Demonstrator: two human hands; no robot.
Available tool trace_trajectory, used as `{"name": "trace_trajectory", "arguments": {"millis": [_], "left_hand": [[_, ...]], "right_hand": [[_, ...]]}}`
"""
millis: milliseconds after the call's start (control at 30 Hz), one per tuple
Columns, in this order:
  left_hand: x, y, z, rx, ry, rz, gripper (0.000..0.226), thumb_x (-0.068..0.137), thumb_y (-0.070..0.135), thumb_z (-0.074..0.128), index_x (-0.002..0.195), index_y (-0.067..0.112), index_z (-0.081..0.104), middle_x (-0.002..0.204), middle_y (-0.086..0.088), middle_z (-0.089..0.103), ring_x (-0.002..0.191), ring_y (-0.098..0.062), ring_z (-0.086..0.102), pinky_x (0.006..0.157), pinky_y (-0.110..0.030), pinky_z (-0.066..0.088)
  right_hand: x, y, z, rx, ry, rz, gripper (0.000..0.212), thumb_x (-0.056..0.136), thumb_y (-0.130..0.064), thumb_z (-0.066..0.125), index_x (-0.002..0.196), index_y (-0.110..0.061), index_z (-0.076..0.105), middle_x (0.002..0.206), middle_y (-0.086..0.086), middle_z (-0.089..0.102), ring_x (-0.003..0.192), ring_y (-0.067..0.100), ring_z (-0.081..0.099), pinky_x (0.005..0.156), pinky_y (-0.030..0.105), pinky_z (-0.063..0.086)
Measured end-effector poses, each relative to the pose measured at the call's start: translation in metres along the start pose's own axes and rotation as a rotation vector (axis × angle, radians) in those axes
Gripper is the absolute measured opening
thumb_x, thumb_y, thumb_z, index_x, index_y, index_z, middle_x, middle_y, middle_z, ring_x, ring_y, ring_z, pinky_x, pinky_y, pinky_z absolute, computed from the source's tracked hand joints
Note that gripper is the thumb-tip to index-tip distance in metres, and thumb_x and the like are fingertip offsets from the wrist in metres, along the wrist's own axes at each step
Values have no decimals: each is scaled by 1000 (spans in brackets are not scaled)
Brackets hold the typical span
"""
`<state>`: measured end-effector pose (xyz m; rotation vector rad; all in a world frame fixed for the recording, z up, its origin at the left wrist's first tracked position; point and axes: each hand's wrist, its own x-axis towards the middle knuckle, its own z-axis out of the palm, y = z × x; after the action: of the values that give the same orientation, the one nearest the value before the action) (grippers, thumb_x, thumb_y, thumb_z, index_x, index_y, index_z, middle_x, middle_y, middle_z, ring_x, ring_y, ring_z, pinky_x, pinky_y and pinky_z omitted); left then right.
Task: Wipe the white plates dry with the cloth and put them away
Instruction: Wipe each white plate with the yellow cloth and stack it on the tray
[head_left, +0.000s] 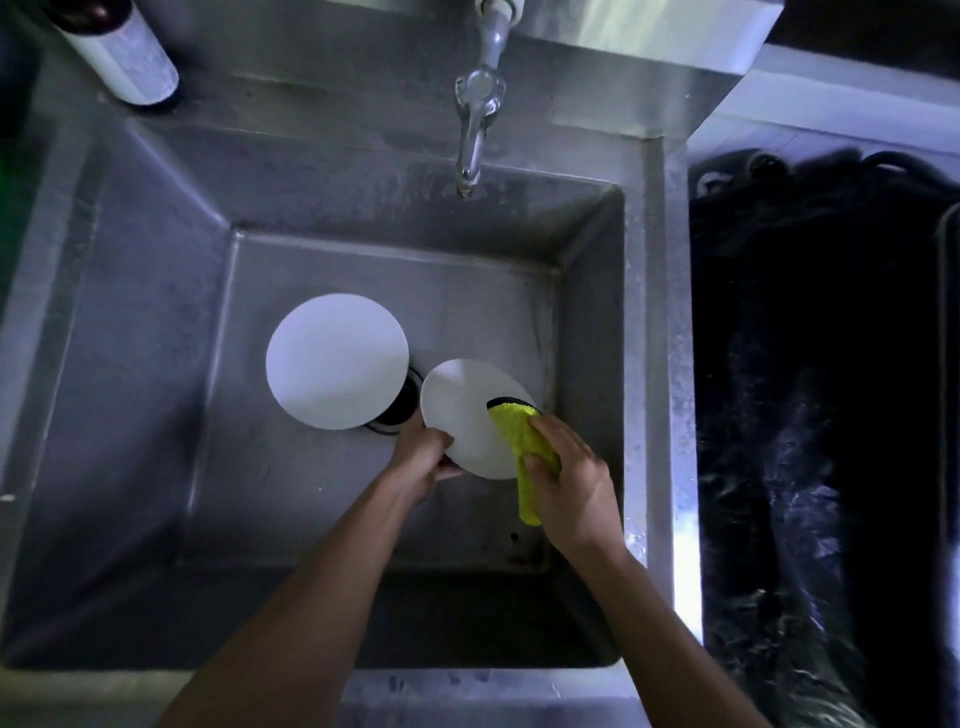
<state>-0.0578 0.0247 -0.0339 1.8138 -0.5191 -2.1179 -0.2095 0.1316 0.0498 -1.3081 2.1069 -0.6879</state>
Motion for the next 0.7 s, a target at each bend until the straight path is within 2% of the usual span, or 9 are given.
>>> {"name": "trace_trajectory", "arguments": {"millis": [133, 233, 367, 567, 700], "left_hand": [[-31, 10, -8, 12, -27, 6, 57, 88, -12, 41, 130, 23, 60, 128, -7, 66, 114, -32, 63, 79, -57, 61], [-67, 22, -15, 7, -91, 39, 63, 84, -14, 42, 128, 25, 63, 123, -8, 69, 114, -32, 64, 79, -58, 61], [-113, 40, -26, 16, -163, 91, 60, 84, -16, 43, 118, 26, 68, 117, -9, 72, 109, -35, 67, 77, -58, 61], [-169, 57, -32, 13, -304, 182, 58, 83, -19, 46, 121, 19, 68, 114, -12, 74, 103, -34, 70, 70, -48, 60], [-195, 64, -38, -20, -361, 257, 55, 75, -17, 52, 113, 18, 71, 104, -14, 74, 94, -32, 72, 69, -47, 59]], "right_hand": [[-6, -15, -14, -18, -40, -2, 47, 90, -3, 65, 136, -12, 61, 140, 4, 62, 122, 26, 60, 106, 31, 47], [-13, -35, -28, -48, -79, -16, 50, 90, -5, 64, 140, -13, 59, 144, 4, 59, 124, 35, 58, 104, 46, 49], [-21, -69, -45, -104, -68, -179, 50, 89, -14, 57, 139, -17, 59, 144, 0, 59, 123, 32, 59, 96, 50, 53], [-36, -98, -51, -241, -113, -400, 44, 100, -23, 55, 143, -20, 58, 152, 0, 52, 137, 29, 50, 101, 50, 48], [-46, -111, -54, -344, -75, -532, 43, 103, -33, 45, 141, -19, 59, 153, 0, 50, 140, 31, 47, 101, 49, 47]]}}
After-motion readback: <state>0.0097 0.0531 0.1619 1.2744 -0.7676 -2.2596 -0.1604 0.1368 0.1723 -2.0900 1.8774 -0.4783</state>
